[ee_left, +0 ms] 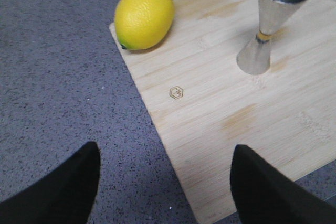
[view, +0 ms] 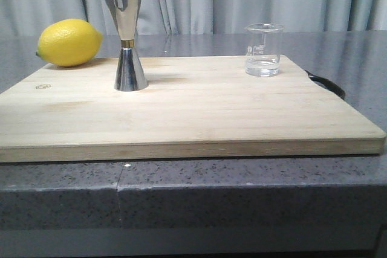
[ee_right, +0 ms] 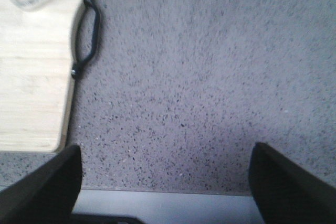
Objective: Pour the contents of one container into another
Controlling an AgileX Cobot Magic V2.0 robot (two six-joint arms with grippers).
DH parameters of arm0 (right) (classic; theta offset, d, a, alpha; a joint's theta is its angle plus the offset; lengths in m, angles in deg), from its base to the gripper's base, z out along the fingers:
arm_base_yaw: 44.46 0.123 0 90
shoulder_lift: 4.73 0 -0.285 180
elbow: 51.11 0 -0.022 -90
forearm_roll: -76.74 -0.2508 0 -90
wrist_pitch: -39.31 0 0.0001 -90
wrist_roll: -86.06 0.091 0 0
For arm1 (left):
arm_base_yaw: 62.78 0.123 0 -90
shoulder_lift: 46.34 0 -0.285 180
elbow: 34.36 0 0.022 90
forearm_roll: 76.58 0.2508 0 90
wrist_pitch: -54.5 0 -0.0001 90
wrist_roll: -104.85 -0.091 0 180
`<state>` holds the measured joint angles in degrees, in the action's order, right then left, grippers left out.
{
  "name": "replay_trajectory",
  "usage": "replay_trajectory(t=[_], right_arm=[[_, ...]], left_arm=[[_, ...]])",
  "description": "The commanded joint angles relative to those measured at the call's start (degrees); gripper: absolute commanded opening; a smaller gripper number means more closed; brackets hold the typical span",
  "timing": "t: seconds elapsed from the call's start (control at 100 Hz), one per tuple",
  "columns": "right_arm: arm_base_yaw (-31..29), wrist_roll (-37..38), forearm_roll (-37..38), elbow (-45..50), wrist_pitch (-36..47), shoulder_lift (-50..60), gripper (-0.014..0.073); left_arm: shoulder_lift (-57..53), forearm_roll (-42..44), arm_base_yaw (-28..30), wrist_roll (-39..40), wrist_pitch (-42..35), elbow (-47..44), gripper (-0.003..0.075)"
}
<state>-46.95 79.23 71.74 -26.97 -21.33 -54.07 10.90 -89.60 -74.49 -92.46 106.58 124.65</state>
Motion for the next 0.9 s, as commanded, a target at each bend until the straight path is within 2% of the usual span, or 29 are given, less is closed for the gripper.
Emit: replay_trajectory(t=[0.0,0.13,0.3,0.48,0.55,0.64,0.81,0.89], right_arm=[[-0.4,0.2,0.5,-1.8,3.9,3.4,0.0580],[-0.4,0.2,0.5,0.1,8.8,8.6,0.0580],[-0.4,0.2,0.2,4.7,15.1,14.6,0.0580],[-0.4,0.2,0.0,6.3,16.1,16.5,0.0580],[-0.4,0.2,-0.4,6.3,16.0,16.5,0.0567],[-0.4,0.2,-1.1,6.3,15.9,16.5,0.0458],[-0.4,0.2,-1.1,6.3,15.7,16.5,0.0102],[-0.4,0.2,-1.1,6.3,15.4,16.5,-0.0024]], left_arm=[[-3.7,0.4,-0.3,4.5,-1.4,1.4,0.0484],[-7.9,0.5,-0.3,8.0,-1.0,1.2,0.0481],[-11.2,0.4,-0.3,11.1,-6.6,-1.9,0.0481],[-11.4,0.4,-0.3,11.8,-7.6,-3.6,0.0477],[-11.4,0.4,-0.3,11.8,-7.3,-3.7,0.0443],[-11.4,0.8,-0.3,11.8,-7.8,-3.7,0.0353],[-11.4,3.2,-0.3,11.8,-7.8,-3.7,0.0149],[-11.4,3.9,-0.3,11.8,-7.8,-3.7,0.0060]])
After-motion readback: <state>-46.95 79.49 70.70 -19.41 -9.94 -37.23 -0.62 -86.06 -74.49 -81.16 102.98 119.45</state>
